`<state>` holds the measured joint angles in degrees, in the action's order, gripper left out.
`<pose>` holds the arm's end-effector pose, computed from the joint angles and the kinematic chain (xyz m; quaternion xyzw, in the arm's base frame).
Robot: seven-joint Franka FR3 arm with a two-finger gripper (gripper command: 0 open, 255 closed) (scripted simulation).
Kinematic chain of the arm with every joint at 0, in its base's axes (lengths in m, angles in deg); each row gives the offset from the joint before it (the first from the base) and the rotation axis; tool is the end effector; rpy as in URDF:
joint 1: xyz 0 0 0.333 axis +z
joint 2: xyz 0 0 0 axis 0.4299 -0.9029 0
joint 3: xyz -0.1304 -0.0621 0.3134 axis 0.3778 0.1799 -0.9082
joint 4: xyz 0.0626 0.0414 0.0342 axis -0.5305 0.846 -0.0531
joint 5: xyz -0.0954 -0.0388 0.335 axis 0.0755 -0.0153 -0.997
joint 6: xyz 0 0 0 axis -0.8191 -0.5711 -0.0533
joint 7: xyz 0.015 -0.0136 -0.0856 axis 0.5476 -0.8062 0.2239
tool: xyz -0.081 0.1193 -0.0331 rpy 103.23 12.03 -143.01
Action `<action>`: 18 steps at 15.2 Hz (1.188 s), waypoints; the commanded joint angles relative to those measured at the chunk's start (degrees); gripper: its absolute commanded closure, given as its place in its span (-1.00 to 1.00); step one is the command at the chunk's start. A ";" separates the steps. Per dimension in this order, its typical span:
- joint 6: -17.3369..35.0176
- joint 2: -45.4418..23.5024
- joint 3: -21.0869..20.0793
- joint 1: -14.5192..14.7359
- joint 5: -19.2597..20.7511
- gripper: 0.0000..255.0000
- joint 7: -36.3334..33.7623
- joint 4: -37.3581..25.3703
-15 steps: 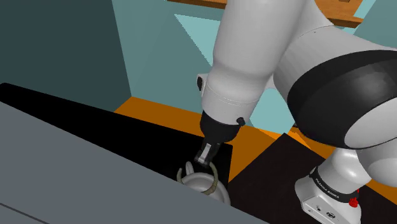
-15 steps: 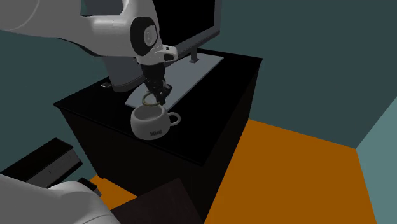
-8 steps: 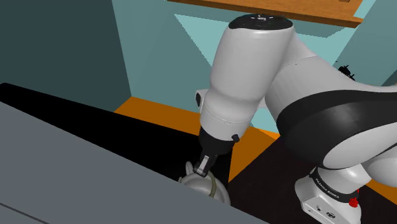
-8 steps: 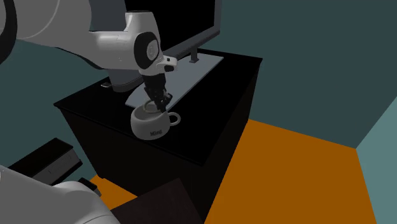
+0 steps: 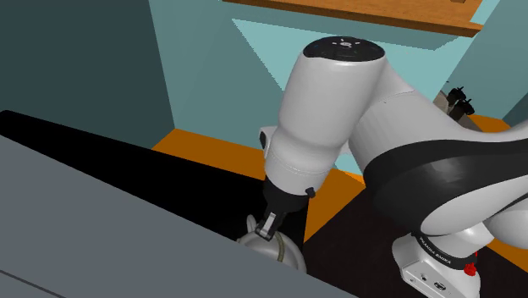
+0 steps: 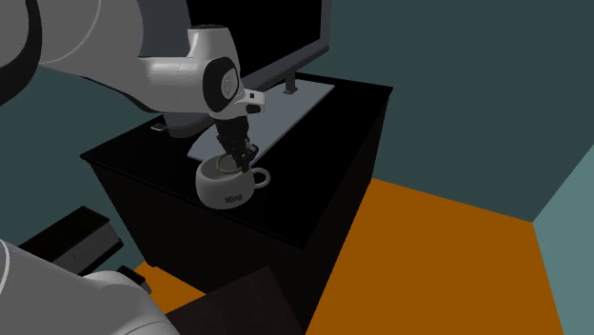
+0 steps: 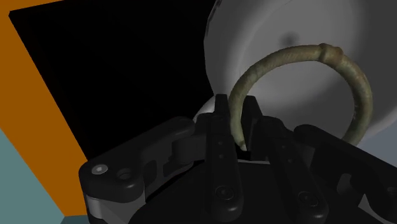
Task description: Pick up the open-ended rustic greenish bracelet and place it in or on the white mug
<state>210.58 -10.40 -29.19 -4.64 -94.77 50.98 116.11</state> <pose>0.2247 0.3732 0.4128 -0.9798 -0.1941 -0.0463 0.0118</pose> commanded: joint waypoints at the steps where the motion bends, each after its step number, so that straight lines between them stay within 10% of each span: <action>1: 0.26 -0.73 -0.11 -0.04 0.02 1.00 0.02 0.47; 3: 0.26 -0.74 -0.09 -0.02 0.02 1.00 0.01 0.47; 4: 0.30 -0.78 -0.22 0.03 0.03 -1.00 -0.17 0.48; 18: -7.72 3.84 1.74 0.79 -1.98 -1.00 1.73 -3.36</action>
<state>202.92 -6.59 -27.47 -3.86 -96.73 52.69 112.77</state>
